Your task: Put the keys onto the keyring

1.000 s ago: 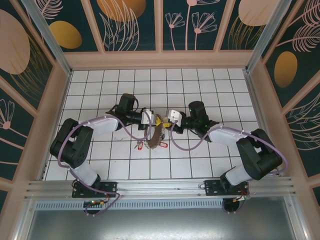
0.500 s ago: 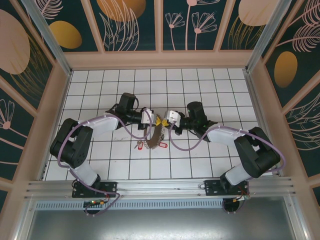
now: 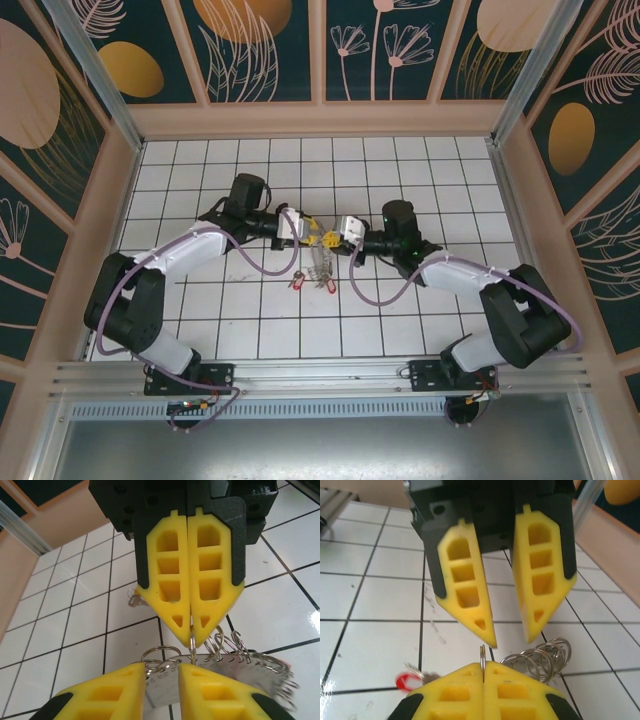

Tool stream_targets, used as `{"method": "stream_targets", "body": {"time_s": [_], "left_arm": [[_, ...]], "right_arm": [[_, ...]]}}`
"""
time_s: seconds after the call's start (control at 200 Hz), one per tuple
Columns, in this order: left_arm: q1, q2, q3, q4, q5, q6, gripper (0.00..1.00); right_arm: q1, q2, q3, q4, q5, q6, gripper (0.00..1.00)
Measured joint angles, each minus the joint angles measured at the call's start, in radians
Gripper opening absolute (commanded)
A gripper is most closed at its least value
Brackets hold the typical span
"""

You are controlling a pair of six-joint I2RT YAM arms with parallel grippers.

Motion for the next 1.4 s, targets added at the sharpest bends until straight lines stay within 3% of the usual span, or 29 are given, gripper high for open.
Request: {"method": "stream_targets", "body": {"time_s": [0.54, 0.931, 1.396], "left_arm": [[0.002, -0.008, 0.002, -0.032, 0.057, -0.002, 0.26], [0.027, -0.008, 0.002, 0.034, 0.135, -0.084, 0.26], [0.03, -0.005, 0.002, 0.056, 0.169, -0.082, 0.24]], "right_arm": [[-0.031, -0.028, 0.006, 0.044, -0.039, -0.013, 0.0], [-0.03, -0.028, 0.006, 0.023, -0.054, -0.039, 0.0], [-0.024, -0.027, 0.012, 0.032, -0.061, -0.03, 0.0]]}}
